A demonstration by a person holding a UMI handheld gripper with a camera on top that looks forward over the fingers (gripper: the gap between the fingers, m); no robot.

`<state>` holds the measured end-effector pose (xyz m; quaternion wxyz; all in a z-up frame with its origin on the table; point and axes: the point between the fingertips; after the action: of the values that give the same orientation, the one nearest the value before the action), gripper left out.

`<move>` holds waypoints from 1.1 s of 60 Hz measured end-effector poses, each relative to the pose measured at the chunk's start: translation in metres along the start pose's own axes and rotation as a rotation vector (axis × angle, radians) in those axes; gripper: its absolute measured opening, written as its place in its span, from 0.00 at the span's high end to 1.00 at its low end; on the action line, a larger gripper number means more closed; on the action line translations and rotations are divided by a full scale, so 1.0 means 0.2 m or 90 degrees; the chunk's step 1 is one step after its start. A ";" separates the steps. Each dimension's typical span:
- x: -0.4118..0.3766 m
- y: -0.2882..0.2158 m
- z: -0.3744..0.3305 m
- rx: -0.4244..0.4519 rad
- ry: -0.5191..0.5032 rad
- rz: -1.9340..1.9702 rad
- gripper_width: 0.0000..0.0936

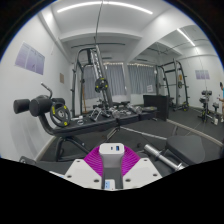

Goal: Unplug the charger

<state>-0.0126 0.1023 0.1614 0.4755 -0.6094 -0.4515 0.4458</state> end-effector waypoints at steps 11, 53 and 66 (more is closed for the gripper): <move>0.42 0.09 0.05 -0.100 0.053 -0.026 0.79; 0.55 0.68 -0.04 -0.283 0.034 -0.133 0.09; 0.39 0.25 -0.68 -0.246 0.027 -0.135 0.08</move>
<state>0.1416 0.1465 0.1241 0.4036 -0.6472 -0.5801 0.2860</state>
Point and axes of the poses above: the point between the fingertips, and its own axes, seen from behind it with the camera up: x to the right, y down, z forward, the way the camera looks, and after that the axes turned 3 degrees about x, right-handed
